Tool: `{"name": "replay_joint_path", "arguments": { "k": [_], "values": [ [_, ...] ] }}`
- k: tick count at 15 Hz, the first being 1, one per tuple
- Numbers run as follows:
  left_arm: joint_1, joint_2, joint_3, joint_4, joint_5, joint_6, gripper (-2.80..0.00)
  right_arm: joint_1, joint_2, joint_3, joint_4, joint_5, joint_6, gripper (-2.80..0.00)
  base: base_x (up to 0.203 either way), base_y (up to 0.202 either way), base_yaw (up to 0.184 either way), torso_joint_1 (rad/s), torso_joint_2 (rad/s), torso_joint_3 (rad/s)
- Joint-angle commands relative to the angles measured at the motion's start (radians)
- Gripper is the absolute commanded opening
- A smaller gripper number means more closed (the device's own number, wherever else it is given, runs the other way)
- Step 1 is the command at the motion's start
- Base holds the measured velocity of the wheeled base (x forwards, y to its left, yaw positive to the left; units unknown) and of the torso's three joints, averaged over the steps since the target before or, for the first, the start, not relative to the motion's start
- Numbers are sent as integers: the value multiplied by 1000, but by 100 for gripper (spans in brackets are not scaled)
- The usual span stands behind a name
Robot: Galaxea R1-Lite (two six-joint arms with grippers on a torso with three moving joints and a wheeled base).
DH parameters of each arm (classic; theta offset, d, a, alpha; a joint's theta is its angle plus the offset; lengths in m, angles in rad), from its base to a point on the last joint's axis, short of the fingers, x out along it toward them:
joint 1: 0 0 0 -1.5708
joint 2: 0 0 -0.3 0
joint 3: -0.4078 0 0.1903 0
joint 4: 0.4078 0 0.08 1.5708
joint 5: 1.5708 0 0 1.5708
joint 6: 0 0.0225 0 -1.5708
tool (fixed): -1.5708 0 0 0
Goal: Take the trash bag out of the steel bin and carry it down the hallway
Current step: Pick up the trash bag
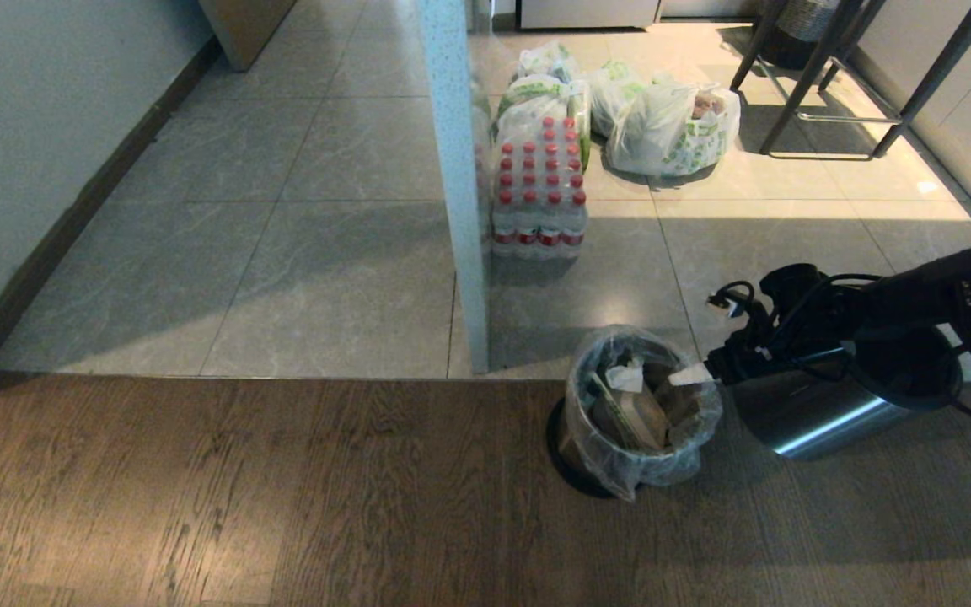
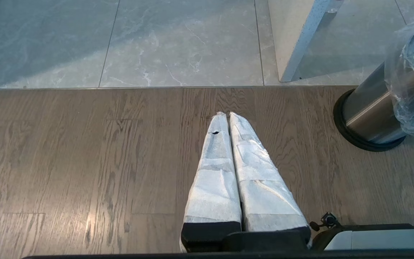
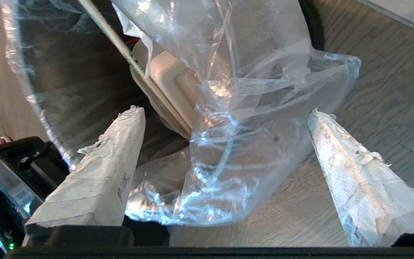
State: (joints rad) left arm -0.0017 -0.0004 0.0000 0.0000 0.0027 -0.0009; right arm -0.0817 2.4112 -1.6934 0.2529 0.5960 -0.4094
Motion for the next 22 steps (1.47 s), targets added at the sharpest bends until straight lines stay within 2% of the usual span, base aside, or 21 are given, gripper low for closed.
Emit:
{"name": "replay_joint_path", "arguments": {
  "k": [1,2,15,22],
  "values": [
    [0,0,0,0,0,-1,-280,-4,16,-3,-2,5,-3,0,0,0,0,0,0,0],
    [0,0,2,0,0,-1,-280,-6,22,-3,-15,5,1,-280,0,0,0,0,0,0],
    [0,0,2,0,0,0,-280,-6,-47,26,-49,4,-11,-280,0,0,0,0,0,0],
    [0,0,2,0,0,-1,-280,21,-146,118,-36,2,-11,-280,0,0,0,0,0,0]
  ]
}}
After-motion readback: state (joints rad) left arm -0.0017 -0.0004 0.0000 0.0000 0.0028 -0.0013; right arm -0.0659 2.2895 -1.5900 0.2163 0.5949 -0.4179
